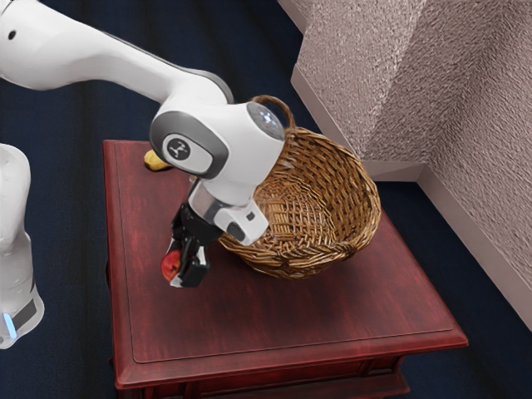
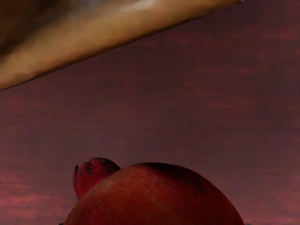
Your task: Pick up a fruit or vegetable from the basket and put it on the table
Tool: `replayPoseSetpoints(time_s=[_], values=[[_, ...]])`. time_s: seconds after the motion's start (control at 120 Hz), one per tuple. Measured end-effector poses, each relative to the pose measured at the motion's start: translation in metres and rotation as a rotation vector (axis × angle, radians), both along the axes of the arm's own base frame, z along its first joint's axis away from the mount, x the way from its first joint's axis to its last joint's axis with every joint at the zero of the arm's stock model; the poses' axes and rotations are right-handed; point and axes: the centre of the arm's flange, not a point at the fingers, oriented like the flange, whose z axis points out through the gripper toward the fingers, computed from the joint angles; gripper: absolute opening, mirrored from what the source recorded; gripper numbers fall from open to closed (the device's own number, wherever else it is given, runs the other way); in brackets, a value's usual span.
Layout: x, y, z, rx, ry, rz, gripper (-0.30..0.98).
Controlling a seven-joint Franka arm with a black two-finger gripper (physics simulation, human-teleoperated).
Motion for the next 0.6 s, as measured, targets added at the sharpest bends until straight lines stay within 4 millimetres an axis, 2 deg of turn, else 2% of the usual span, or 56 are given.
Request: replayPoseSetpoints(time_s=[0.358, 0.483, 0.6], values=[[0.008, 0.007, -0.04, -0.011, -0.063, 0.05, 0.4], [0.007, 0.004, -0.045, -0.007, -0.079, 0.122, 0.44], [0.008, 0.002, -0.046, -0.002, -0.083, 0.188, 0.56]])
